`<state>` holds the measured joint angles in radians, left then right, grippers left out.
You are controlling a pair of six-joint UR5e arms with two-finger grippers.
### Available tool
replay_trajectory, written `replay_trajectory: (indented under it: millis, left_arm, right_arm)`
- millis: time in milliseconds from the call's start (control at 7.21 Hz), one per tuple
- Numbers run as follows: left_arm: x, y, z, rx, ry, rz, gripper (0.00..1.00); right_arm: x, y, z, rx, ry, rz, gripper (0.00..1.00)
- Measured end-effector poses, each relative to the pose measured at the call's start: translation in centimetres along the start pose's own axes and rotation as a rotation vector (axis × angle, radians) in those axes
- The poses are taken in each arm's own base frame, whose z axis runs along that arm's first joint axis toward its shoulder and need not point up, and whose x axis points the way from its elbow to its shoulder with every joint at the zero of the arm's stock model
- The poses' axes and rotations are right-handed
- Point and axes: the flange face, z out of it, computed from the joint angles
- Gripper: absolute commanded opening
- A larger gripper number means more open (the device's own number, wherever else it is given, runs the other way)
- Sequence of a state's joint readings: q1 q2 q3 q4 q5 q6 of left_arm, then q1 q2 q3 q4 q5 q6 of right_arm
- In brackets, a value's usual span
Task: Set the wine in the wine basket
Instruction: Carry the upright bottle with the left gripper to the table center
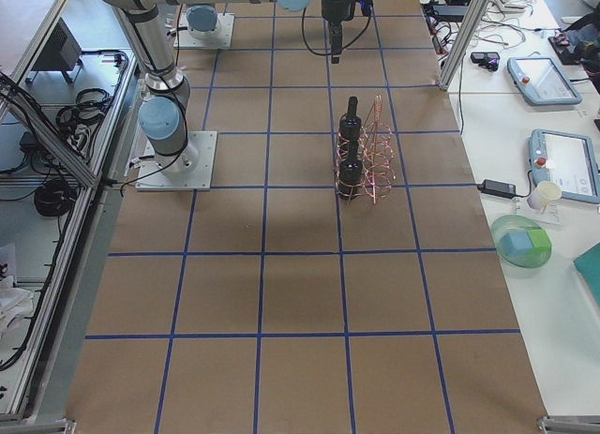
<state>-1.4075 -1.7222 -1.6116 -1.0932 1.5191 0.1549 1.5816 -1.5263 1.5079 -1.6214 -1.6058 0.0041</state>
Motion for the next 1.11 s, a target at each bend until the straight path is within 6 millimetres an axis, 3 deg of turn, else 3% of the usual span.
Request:
replay_trajectory:
  millis: [277,554,693,832,1109]
  left_arm:
    - [11.2,2.8,-2.0,-0.001,-0.004,-0.121,0.05]
    - [19.4,7.5,-3.6,-0.035,-0.018,-0.242,0.05]
    - [23.2,10.1,-3.3,-0.055,-0.033,-0.294,0.05]
    - [26.0,12.4,-2.6,-0.075,-0.045,-0.339,0.05]
    - [28.2,14.4,-1.5,-0.099,-0.060,-0.383,0.04]
  right_arm:
    - [0.0,0.0,0.0,-0.002,0.001,-0.001,1.00]
    - [0.0,0.0,0.0,-0.002,0.001,0.000,1.00]
    - [0.0,0.0,0.0,-0.002,0.000,0.000,1.00]
    - [0.0,0.1,0.1,-0.003,0.000,0.000,1.00]
    - [0.0,0.1,0.2,-0.005,0.000,0.001,1.00]
